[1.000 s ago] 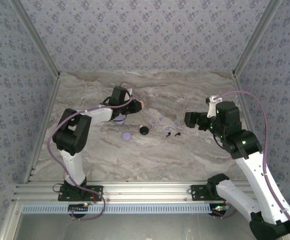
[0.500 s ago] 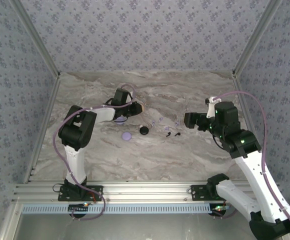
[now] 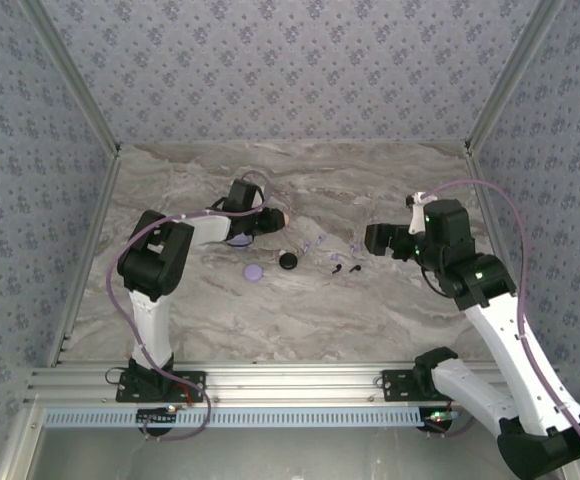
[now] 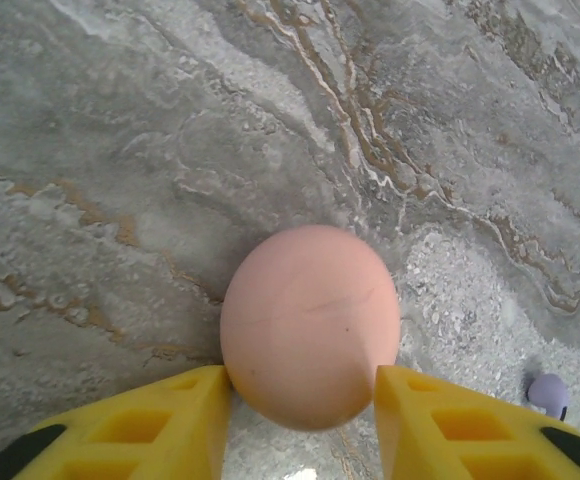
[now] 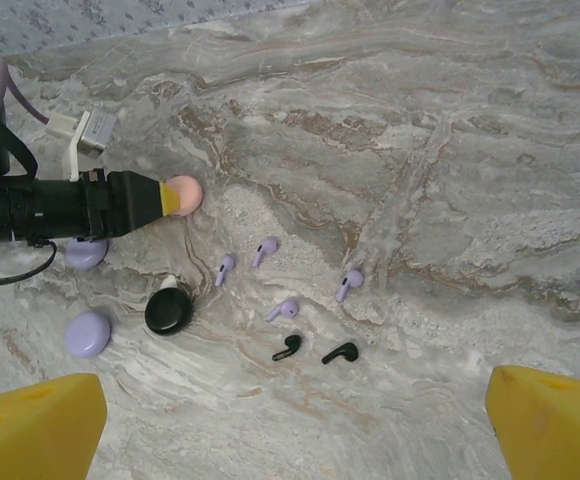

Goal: Insert wireless bluetooth earbuds into charging case

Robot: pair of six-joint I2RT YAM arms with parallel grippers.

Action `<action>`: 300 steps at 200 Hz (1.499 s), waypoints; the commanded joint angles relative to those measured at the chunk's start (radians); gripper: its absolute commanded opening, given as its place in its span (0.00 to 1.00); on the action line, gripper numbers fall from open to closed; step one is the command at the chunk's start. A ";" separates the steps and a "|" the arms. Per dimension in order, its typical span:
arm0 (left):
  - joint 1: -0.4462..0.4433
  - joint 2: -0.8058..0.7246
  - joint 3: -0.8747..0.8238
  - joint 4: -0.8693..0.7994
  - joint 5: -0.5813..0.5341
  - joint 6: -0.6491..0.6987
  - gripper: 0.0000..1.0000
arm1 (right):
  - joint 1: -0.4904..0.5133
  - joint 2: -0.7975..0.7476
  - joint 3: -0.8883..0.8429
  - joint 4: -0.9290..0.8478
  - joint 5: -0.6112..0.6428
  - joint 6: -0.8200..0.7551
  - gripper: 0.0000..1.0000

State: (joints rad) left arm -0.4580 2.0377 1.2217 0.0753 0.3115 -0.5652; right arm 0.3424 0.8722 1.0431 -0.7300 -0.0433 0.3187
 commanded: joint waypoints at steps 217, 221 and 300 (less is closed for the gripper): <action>0.136 -0.993 -0.555 -0.087 -0.420 0.094 0.82 | 0.451 1.047 0.405 0.094 0.125 -0.032 0.87; 0.136 -0.999 -0.558 -0.091 -0.425 0.095 0.82 | 0.456 1.059 0.414 0.093 0.133 -0.032 0.87; 0.139 -1.025 -0.572 -0.102 -0.447 0.079 0.84 | 0.478 1.203 0.497 0.083 0.228 -0.006 0.77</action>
State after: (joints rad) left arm -0.3271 1.0283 0.6456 -0.0193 -0.1211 -0.4870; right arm 0.8169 2.0426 1.5066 -0.6220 0.1253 0.2955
